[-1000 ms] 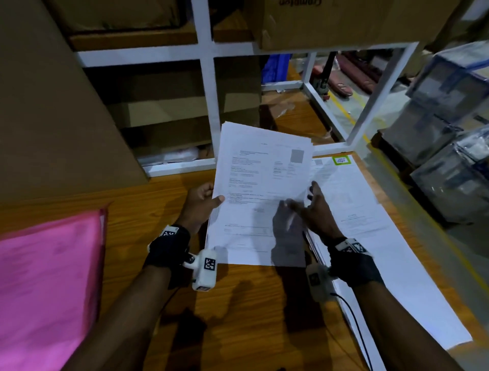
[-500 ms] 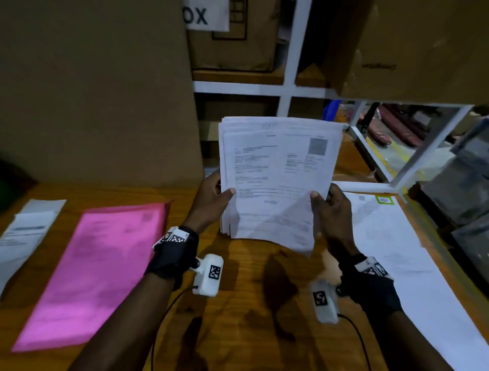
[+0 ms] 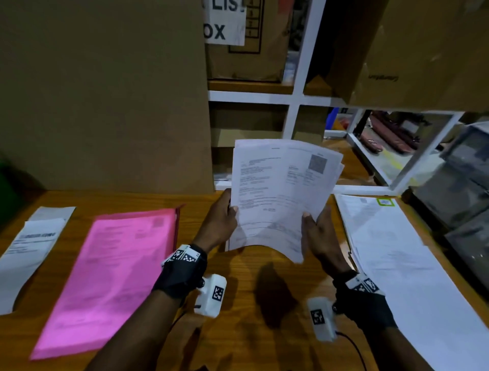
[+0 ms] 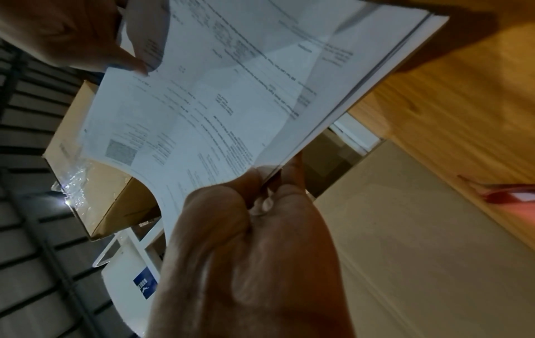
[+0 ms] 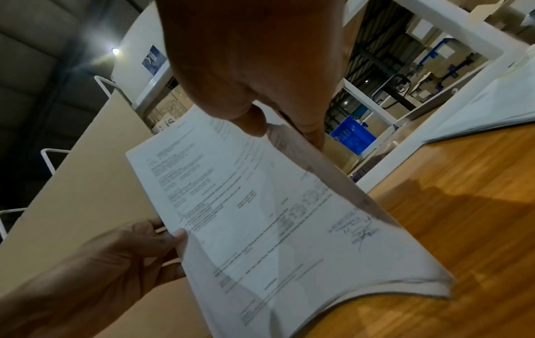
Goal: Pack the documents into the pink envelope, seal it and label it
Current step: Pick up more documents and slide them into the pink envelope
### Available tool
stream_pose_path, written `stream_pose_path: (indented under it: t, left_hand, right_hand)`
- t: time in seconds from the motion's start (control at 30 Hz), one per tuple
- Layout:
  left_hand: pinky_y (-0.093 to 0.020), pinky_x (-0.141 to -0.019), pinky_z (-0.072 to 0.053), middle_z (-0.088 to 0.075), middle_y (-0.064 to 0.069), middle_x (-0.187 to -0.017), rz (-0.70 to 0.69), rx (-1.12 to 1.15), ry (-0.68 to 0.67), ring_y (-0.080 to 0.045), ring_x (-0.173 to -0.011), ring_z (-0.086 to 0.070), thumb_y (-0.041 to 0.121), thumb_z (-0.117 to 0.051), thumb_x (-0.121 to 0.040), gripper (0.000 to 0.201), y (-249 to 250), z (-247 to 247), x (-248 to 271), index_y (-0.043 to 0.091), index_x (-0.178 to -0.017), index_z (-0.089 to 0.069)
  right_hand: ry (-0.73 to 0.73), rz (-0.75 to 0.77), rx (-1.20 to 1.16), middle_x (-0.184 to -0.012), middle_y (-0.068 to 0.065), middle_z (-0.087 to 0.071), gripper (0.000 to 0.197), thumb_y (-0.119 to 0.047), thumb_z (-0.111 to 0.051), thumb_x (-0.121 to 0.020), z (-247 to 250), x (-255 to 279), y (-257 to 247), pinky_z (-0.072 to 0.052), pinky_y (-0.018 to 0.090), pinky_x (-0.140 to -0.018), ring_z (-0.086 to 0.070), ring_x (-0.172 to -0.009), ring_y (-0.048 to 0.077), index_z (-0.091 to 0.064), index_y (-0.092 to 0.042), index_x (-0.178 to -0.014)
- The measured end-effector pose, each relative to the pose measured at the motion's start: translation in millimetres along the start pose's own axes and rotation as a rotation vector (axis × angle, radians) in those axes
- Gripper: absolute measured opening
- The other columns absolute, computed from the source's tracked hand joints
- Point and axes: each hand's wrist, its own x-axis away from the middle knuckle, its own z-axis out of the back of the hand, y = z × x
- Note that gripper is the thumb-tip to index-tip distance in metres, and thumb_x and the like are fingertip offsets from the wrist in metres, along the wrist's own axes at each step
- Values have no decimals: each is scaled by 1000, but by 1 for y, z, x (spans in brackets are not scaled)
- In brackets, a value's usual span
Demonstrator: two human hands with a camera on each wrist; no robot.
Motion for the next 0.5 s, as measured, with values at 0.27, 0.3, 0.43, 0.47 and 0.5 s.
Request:
stream_pose_path:
  t: [0.27,0.3,0.43,0.47,0.5]
  left_hand:
    - [-28,-101,-41,-52,3,-140,46,22,-5,-14,-129,-47,8,-41,-101,43,-11,-2,4,21,-142,-39]
    - [-29,-99,-43,-55,3,-135,52,52,34,-14,-125,-50,8,-42,-100,39,-8,1,4,21,-137,-43]
    - [-34,-97,-49,-63,6,-123,102,223,214,-13,-116,-58,5,-45,-99,32,-4,8,0,20,-127,-53]
    - [-36,-98,-49,-64,6,-123,114,274,248,-12,-115,-59,5,-46,-99,33,-5,10,-1,20,-126,-54]
    - [-37,-99,-50,-65,6,-122,124,316,276,-12,-114,-60,5,-47,-98,33,-6,11,-2,20,-126,-54]
  right_hand:
    - [-95,-60,77,-122,-6,-54,36,-12,-47,-101,1,10,19,-54,14,-75,-56,-111,3,-29,-21,-132]
    - [-96,-61,85,-124,-7,-56,37,-15,-50,-101,3,7,14,-54,15,-77,-57,-112,4,-35,-20,-134]
    - [-83,-99,55,-118,-1,-68,26,-16,-61,-96,14,-10,-10,-58,38,-84,-66,-108,17,-58,-15,-122]
    - [-57,-103,42,-115,3,-69,22,-15,-63,-94,16,-14,-14,-58,43,-85,-67,-105,20,-62,-12,-116]
    - [-27,-103,22,-112,8,-70,19,-13,-65,-93,18,-16,-18,-58,46,-86,-68,-103,24,-63,-9,-111]
